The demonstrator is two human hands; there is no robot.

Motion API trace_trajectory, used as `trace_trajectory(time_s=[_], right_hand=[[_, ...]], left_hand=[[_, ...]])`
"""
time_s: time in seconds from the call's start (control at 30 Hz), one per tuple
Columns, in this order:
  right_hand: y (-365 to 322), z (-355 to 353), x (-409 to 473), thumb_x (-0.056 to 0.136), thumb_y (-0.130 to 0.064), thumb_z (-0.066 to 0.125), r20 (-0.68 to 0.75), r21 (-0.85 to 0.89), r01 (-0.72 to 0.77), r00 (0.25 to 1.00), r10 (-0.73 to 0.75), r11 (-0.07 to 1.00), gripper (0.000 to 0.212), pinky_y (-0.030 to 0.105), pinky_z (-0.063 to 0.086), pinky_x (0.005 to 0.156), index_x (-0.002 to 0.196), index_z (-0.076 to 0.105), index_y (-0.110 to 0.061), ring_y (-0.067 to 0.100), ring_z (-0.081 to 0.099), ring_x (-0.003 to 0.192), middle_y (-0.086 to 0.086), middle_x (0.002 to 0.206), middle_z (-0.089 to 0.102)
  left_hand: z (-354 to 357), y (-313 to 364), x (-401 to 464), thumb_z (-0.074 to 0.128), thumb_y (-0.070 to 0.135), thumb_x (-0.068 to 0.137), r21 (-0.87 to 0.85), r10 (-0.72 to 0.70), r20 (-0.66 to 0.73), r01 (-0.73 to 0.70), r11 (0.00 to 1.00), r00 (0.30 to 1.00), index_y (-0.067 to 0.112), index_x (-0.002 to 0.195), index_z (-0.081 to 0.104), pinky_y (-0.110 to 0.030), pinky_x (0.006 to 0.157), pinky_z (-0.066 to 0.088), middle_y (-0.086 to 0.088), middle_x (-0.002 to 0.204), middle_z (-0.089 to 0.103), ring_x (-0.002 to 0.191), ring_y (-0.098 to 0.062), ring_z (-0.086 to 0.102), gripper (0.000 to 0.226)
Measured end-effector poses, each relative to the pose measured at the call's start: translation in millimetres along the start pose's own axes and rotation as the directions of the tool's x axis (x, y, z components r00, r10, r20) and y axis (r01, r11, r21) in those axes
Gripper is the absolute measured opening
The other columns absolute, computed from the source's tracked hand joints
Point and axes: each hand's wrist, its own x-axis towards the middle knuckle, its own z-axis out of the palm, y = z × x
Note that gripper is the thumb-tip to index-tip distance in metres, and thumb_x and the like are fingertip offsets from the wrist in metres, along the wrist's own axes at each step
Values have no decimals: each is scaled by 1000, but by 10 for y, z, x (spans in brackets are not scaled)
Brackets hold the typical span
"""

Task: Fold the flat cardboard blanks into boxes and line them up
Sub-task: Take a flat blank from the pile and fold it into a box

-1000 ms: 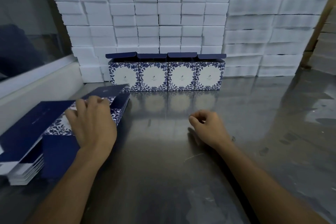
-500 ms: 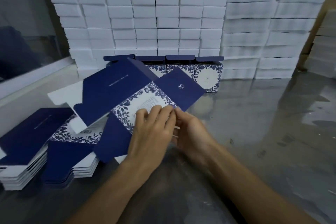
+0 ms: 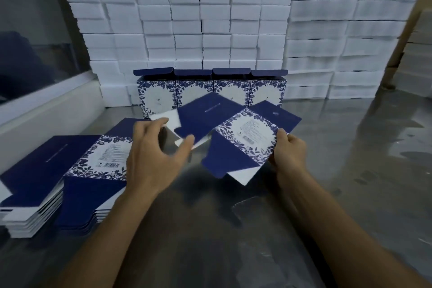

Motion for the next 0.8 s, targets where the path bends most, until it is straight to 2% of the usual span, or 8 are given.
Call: trace_trajectory(time_s=[0.13, 0.23, 0.27, 0.33, 0.5, 0.6, 0.7, 0.8], right_hand=[[23, -79, 93, 102, -22, 52, -11, -28, 3, 1000, -3, 1000, 35, 38, 55, 70, 91, 69, 7, 28, 67, 75, 15, 80, 72], [33, -95, 72, 99, -18, 56, 20, 3, 9, 1000, -10, 1000, 29, 20, 49, 48, 82, 72, -1, 12, 64, 51, -1, 58, 70], [39, -89, 61, 98, -19, 57, 33, 19, 10, 999, -11, 1000, 28, 24, 53, 53, 80, 72, -4, 14, 66, 56, 1, 61, 72], [57, -60, 48, 96, -20, 60, 38, 90, -5, 999, 2, 996, 24, 43, 58, 72, 85, 73, -3, 26, 69, 75, 13, 80, 76], [14, -14, 15, 100, -19, 59, 102, 366, -60, 994, 24, 929, 39, 41, 54, 80, 138, 56, -13, 24, 67, 85, 9, 108, 70], [-57, -7, -62, 100, -26, 55, 259, 495, -180, 964, 53, 850, 34, 38, 56, 72, 129, 64, -12, 27, 69, 86, 15, 116, 72], [-78, 18, -169, 100, -46, 50, 346, 547, -236, 937, 40, 803, 34, 27, 52, 54, 97, 74, -22, 16, 66, 64, 0, 84, 73], [-93, 66, -265, 102, -53, 41, 342, 531, -156, 939, -42, 833, 43, 29, 49, 56, 123, 67, -26, 12, 56, 58, -11, 95, 70]], left_hand=[[12, -3, 81, 67, 42, 87, -346, -244, -91, 199, 917, 965, 28, 107, 63, -16, 66, 40, 2, 105, 55, 78, 3, 53, 24], [-35, -43, 150, 59, 32, 93, -738, -493, 230, 481, 474, 839, 23, 99, 68, -29, 58, 53, -1, 96, 67, 81, -15, 64, 15], [-56, -57, 156, 58, 31, 91, -777, -485, 365, 547, 312, 795, 18, 100, 70, -31, 58, 56, -5, 94, 70, 80, -20, 68, 20], [-67, -80, 146, 60, 28, 85, -761, -425, 505, 620, 193, 752, 12, 106, 72, -38, 64, 59, -10, 95, 74, 84, -25, 71, 30], [14, -83, 90, 55, 26, 91, -792, -356, 469, 563, 235, 808, 14, 98, 70, -43, 61, 57, -4, 82, 73, 75, -21, 73, 20], [22, -93, 83, 47, 49, 93, -816, -285, 484, 544, 194, 828, 12, 112, 71, -48, 68, 59, -9, 106, 73, 98, -26, 70, 48], [7, -55, 63, 36, 63, 92, -808, -188, 495, 529, 259, 848, 16, 116, 69, -49, 76, 58, -6, 124, 68, 118, -22, 62, 62], [56, 35, 3, 52, 46, 89, -786, -87, 492, 485, 384, 866, 23, 120, 63, -42, 74, 57, 1, 131, 64, 125, -19, 57, 40]])
